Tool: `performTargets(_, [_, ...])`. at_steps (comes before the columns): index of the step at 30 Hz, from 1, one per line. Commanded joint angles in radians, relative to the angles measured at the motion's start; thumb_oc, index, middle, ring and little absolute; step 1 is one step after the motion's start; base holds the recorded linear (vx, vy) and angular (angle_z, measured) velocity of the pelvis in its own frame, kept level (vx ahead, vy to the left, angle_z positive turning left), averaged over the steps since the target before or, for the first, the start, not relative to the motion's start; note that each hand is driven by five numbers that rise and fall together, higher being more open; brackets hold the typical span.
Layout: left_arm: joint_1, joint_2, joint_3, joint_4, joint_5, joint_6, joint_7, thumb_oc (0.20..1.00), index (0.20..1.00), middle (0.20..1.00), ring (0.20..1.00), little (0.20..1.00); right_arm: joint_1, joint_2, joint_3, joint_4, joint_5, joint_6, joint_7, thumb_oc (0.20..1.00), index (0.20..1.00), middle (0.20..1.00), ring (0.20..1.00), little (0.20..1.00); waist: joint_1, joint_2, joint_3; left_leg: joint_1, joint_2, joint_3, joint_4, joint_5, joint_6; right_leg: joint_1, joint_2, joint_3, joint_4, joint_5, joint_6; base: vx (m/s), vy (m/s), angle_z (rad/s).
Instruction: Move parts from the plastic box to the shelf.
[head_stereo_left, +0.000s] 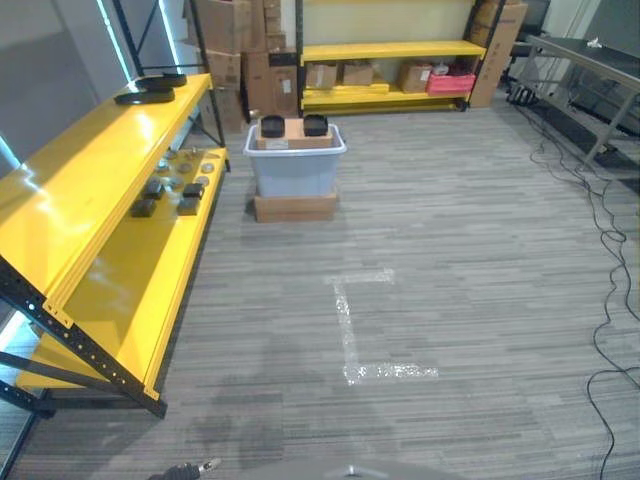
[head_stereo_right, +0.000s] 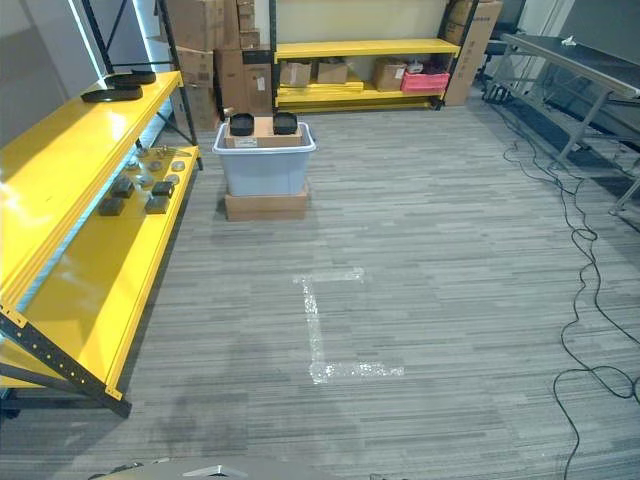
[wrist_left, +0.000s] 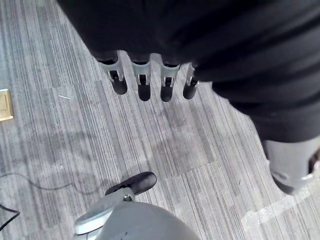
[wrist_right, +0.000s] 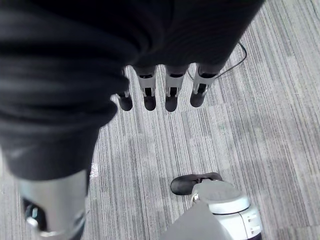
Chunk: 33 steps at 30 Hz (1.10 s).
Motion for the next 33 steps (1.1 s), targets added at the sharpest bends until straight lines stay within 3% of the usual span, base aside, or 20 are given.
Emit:
performTargets(1, [-0.041, 0.032, 0.039, 0.04, -0.003, -0.003, -0.008, 1.0, 1.0, 1.0, 1.0, 1.0, -0.015, 0.01, 0.04, 0.065, -0.017, -0.002, 0.016, 1.0, 1.0, 1.0, 1.0, 1.0, 0.017, -0.019, -0.004, 0.037, 0.056, -0.024, -0.002, -0.117, -0.032, -0.003, -0.078, 0.066, -0.003, -0.067, 0.103, 0.0, 0.0, 0.0])
performTargets(10, [-0.036, 0.028, 0.048, 0.037, -0.017, -0.005, -0.012, 1.0, 1.0, 1.0, 1.0, 1.0, -0.006, 0.022, 0.067, 0.052, -0.049, -0.005, 0.018, 1.0, 1.0, 1.0, 1.0, 1.0, 0.018, -0.019, -0.001, 0.034, 0.051, -0.027, -0.002, -0.117, -0.028, -0.006, -0.081, 0.064, -0.003, -0.068, 0.104, 0.0, 0.0, 0.0])
performTargets(19, [-0.033, 0.019, 0.05, 0.045, -0.03, -0.005, -0.005, 1.0, 1.0, 1.0, 1.0, 1.0, -0.006, 0.054, 0.013, 0.039, 0.095, -0.012, 0.017, 1.0, 1.0, 1.0, 1.0, 1.0, 0.018, -0.019, -0.007, 0.03, 0.047, -0.028, -0.002, -0.116, -0.026, -0.008, -0.085, 0.065, -0.003, -0.063, 0.106, 0.0, 0.0, 0.0])
performTargets(23, [-0.029, 0.02, 0.061, 0.043, -0.043, -0.008, 0.004, 1.0, 1.0, 1.0, 1.0, 1.0, -0.002, 0.065, 0.02, 0.021, 0.084, -0.022, -0.001, 1.0, 1.0, 1.0, 1.0, 1.0, 0.018, -0.02, -0.011, 0.033, 0.046, -0.025, -0.002, -0.119, -0.024, -0.009, -0.085, 0.068, -0.003, -0.061, 0.107, 0.0, 0.0, 0.0])
performTargets(31, [-0.028, 0.016, 0.11, 0.052, -0.122, -0.014, 0.003, 1.0, 1.0, 1.0, 1.0, 1.0, -0.001, 0.065, 0.044, 0.017, 0.021, -0.021, -0.018, 1.0, 1.0, 1.0, 1.0, 1.0, 0.02, -0.028, -0.017, 0.033, 0.045, -0.023, -0.002, -0.122, -0.022, -0.012, -0.087, 0.07, -0.003, -0.059, 0.111, 0.0, 0.0, 0.0])
performTargets(33, [-0.057, -0.004, 0.133, -0.116, -0.283, -0.077, 0.072, 1.0, 1.0, 1.0, 1.0, 1.0, -0.007, 0.053, 0.032, -0.076, 0.048, -0.068, -0.074, 1.0, 1.0, 1.0, 1.0, 1.0, 0.021, -0.025, -0.008, 0.034, 0.04, -0.028, -0.002, -0.124, -0.018, -0.009, -0.09, 0.071, -0.003, -0.059, 0.113, 0.01, 0.037, 0.0])
